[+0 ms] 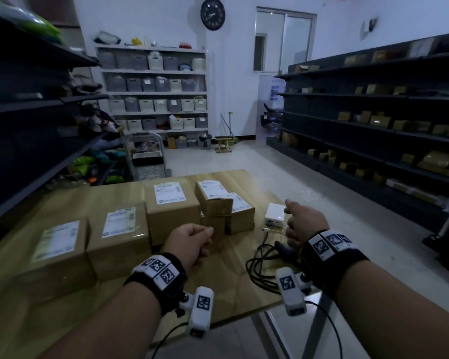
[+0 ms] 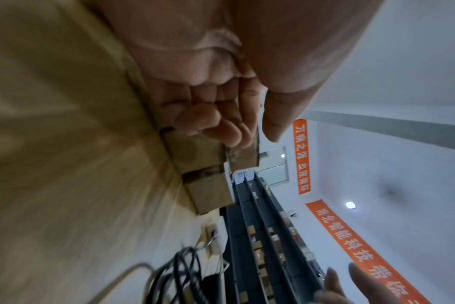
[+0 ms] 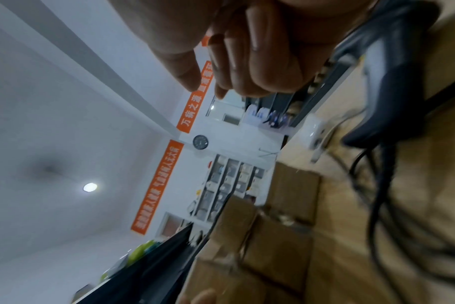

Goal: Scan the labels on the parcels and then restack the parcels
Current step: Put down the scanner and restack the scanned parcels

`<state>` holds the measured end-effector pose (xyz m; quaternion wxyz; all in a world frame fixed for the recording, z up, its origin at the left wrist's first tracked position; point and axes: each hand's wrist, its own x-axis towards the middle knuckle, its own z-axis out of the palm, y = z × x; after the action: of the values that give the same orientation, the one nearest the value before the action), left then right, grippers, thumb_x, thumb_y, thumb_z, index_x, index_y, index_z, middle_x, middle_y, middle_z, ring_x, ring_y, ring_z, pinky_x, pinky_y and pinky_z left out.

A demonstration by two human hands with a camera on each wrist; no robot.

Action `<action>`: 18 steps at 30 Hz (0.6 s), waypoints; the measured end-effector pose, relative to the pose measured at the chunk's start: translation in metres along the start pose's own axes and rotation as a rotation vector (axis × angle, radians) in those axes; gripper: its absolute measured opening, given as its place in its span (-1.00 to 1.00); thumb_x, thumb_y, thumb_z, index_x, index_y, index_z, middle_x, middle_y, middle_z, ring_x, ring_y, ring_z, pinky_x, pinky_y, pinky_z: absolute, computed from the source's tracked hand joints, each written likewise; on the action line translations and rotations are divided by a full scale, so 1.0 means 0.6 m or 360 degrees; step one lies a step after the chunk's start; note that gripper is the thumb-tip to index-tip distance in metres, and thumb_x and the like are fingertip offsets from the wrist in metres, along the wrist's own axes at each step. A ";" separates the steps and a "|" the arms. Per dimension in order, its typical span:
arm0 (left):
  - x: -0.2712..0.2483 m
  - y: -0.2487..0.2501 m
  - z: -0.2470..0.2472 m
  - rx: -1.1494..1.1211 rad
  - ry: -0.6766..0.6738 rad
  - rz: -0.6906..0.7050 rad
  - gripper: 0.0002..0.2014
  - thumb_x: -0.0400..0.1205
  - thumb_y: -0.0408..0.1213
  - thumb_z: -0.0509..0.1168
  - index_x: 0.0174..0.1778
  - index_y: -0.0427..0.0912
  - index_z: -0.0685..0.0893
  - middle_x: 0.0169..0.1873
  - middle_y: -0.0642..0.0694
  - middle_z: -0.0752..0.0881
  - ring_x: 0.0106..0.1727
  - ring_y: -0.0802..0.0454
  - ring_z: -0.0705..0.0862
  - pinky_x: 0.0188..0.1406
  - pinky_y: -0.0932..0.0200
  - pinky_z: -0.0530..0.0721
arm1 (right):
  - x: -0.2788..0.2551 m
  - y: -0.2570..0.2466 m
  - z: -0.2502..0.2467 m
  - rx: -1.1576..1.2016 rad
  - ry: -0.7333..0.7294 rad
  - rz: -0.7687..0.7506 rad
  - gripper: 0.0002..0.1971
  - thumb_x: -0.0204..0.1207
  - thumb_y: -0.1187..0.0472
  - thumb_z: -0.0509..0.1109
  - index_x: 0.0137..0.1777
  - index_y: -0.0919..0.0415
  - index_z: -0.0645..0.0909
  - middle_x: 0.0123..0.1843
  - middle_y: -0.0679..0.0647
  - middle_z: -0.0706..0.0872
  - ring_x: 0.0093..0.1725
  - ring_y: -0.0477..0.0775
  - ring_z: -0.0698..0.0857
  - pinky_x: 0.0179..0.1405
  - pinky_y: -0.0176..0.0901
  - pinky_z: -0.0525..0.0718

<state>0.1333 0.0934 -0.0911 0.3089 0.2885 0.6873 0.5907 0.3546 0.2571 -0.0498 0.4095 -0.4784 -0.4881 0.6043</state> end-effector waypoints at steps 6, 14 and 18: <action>-0.055 0.062 -0.135 0.0208 0.0302 0.0292 -0.91 0.81 -0.15 0.48 0.06 -0.06 0.85 -0.13 -0.13 0.91 -0.20 -0.03 0.81 -0.11 -0.04 0.86 | -0.064 -0.001 0.144 0.0104 -0.0283 -0.0037 -0.80 0.71 0.07 0.42 0.02 0.22 0.64 -0.53 0.03 0.36 -0.66 0.02 0.34 -0.58 -0.27 0.30; -0.119 0.027 -0.308 0.0114 0.0862 0.0365 -0.89 0.75 -0.13 0.53 0.17 0.10 0.81 0.08 0.04 0.87 0.15 -0.01 0.84 0.28 -0.15 0.84 | -0.177 0.067 0.333 0.0392 -0.0532 0.0233 -0.84 0.66 0.12 0.47 -0.13 0.11 0.60 -0.50 0.01 0.45 -0.59 0.03 0.42 -0.55 -0.17 0.40; -0.132 -0.005 -0.363 0.0060 0.1007 0.0235 -0.77 0.74 -0.09 0.53 0.30 0.10 0.81 0.15 0.10 0.83 0.21 -0.02 0.81 0.38 -0.20 0.81 | -0.222 0.104 0.399 0.0502 -0.0657 0.0425 -0.90 0.64 0.15 0.48 -0.08 0.12 0.65 -0.49 -0.02 0.47 -0.56 0.01 0.41 -0.53 -0.19 0.38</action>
<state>0.0176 -0.1054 -0.0634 0.0310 0.1455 0.7372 0.6591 0.1466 0.0697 -0.0715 0.2878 -0.3357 -0.3939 0.8058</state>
